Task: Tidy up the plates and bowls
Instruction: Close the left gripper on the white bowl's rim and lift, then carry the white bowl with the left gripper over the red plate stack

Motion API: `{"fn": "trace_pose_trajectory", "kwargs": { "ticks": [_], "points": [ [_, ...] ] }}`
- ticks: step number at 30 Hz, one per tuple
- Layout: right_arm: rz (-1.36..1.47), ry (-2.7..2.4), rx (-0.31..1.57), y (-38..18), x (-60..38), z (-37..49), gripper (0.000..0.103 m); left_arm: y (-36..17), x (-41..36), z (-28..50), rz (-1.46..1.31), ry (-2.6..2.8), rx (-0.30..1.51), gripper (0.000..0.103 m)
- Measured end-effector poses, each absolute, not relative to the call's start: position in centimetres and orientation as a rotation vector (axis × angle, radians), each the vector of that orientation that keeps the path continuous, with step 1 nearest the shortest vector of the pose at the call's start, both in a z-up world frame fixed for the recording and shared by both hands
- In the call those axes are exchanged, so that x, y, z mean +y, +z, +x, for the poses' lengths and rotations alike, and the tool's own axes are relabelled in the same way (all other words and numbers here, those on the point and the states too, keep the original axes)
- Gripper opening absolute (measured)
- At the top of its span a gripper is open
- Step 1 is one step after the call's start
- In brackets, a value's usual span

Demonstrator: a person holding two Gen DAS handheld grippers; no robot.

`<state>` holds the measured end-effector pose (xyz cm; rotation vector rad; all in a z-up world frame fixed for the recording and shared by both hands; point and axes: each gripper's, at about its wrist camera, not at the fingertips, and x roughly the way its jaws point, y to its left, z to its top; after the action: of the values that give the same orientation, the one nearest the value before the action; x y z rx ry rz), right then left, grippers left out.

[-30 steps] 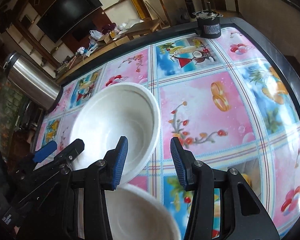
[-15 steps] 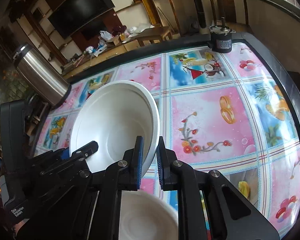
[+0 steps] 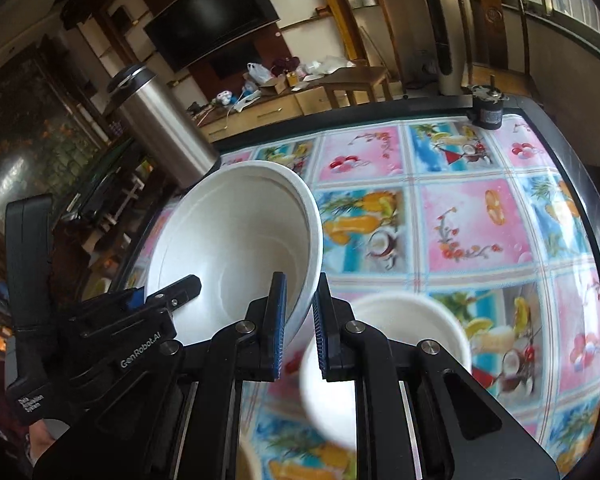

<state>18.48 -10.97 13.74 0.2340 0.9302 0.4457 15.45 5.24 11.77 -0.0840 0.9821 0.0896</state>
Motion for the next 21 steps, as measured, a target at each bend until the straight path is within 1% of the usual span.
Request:
{"fn": "trace_pose_trajectory", "kwargs": {
  "ticks": [10,18,21],
  "points": [
    [0.173,0.558,0.934,14.9,-5.4,7.6,0.013,12.7,10.4,4.0,-0.108,0.131,0.954,0.019],
    [0.172,0.645,0.949,13.5,-1.1,0.6,0.013,10.3,15.0,-3.2,-0.187,0.187,0.962,0.019],
    [0.173,0.665,0.956,12.8,0.0,-1.0,0.013,9.5,15.6,-5.2,-0.196,0.213,0.943,0.019]
  ]
}}
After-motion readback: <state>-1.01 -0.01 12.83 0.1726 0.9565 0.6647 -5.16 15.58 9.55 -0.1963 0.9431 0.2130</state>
